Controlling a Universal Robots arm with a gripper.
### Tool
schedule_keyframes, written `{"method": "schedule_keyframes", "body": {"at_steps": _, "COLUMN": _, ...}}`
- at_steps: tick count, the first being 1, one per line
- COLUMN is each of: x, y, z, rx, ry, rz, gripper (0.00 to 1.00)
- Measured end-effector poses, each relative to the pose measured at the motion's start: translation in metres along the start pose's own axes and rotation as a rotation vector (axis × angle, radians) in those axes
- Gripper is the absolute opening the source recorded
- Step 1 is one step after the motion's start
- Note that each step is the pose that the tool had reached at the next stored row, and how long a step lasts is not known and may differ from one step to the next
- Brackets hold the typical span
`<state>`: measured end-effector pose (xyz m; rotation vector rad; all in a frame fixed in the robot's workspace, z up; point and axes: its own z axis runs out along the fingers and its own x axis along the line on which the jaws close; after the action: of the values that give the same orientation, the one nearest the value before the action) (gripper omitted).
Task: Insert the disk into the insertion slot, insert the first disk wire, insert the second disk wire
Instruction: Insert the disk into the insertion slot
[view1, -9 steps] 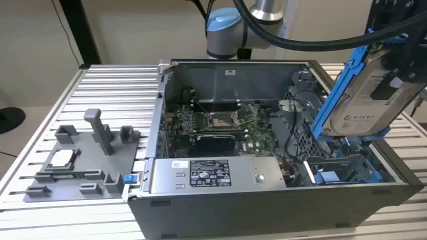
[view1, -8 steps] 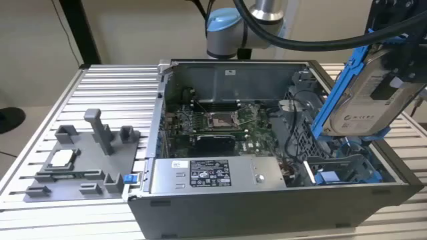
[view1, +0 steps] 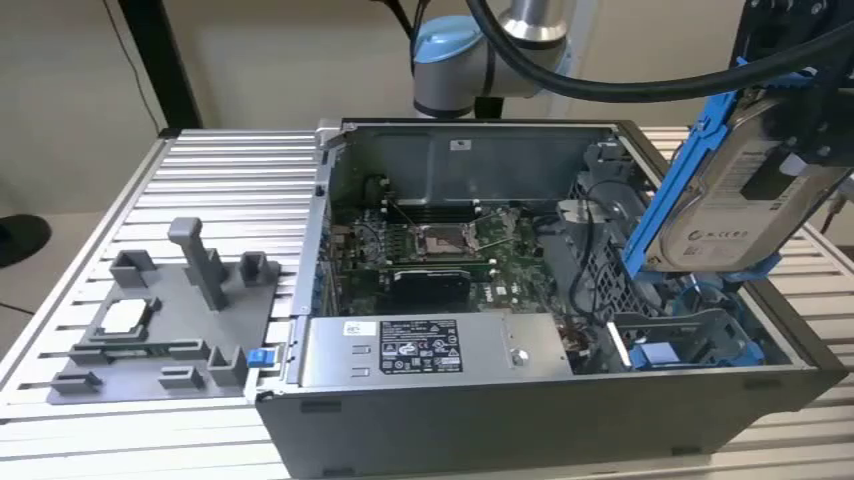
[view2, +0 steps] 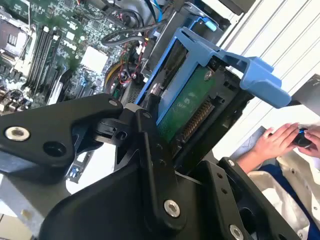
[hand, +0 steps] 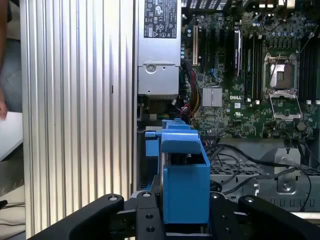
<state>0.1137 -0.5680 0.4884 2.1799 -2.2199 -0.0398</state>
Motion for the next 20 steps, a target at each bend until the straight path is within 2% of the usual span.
{"method": "schedule_keyframes", "body": {"at_steps": 20, "x": 0.0169, "y": -0.0004, "z": 0.0016, "rx": 0.0, "ry": -0.0002, "rz": 0.0, "gripper": 0.0}}
